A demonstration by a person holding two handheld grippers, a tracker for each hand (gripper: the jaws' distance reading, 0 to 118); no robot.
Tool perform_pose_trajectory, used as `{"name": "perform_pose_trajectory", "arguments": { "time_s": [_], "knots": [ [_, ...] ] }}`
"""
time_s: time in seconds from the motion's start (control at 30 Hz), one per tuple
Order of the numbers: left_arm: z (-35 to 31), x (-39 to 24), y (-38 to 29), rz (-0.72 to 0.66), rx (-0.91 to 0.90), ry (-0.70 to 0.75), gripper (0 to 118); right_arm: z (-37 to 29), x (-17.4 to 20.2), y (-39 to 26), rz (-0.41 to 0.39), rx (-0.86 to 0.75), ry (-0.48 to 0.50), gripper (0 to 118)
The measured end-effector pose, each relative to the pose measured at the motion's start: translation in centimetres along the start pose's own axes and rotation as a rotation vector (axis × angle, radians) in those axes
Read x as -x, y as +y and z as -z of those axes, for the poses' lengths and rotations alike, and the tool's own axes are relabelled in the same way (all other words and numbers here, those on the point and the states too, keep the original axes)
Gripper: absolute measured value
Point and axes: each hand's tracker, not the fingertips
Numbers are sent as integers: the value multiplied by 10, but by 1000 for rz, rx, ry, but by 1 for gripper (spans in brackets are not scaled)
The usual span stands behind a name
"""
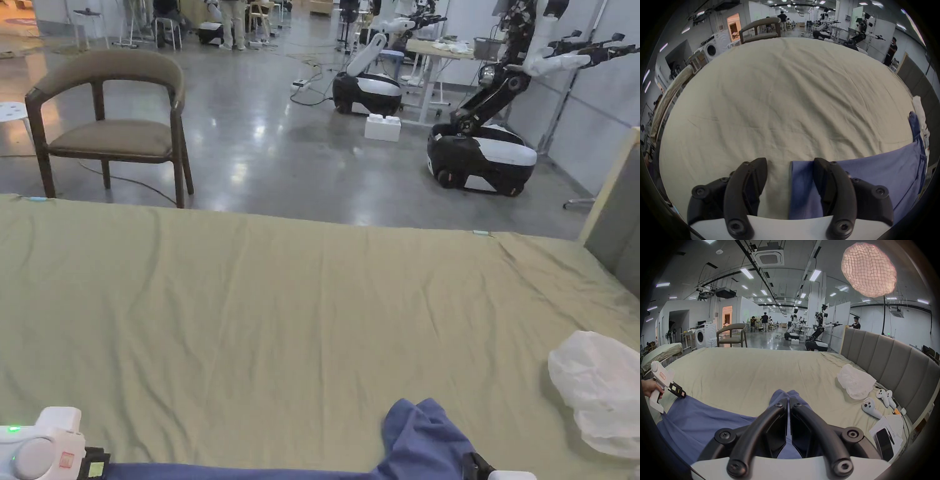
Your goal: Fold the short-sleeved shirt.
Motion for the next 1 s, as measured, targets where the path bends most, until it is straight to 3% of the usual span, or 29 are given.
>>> {"name": "perform_pose_trajectory", "arguments": {
  "time_s": [0.07, 0.13, 0.2, 0.3, 0.4, 0.53, 0.7, 0.83, 0.9, 0.97, 1.0],
  "knots": [
    [-2, -10, -6, 75, -30, 10, 38, 7, -5, -4, 2, 23, -7, 1],
    [-6, -14, -9, 94, -40, -7, 17, 16, -11, -10, -2, 57, -26, 2],
    [-8, -17, -10, 104, -40, -22, 1, 29, -20, -13, -11, 114, -43, 10],
    [-13, -12, -10, 123, -44, -43, 0, 61, -41, -13, 3, 227, -35, 16],
    [-27, -6, -11, 108, -102, -54, 0, 97, -68, -9, 82, 340, -13, 40],
    [-51, -2, -15, 89, -165, -70, 0, 146, -90, -6, 101, 481, 23, 66],
    [-74, -3, -22, 81, -217, -82, 0, 198, -104, -20, 191, 610, 125, 66],
    [-84, -4, -29, 76, -241, -80, 0, 220, -96, -34, 61, 687, 119, 65],
    [-87, -4, -33, 63, -239, -81, 0, 220, -91, -34, 43, 671, 112, 63],
    [-88, -7, -37, 59, -240, -79, 0, 220, -92, -32, 46, 676, 108, 47],
    [-89, -7, -38, 62, -241, -76, 0, 220, -92, -30, 44, 674, 103, 25]
  ]
}}
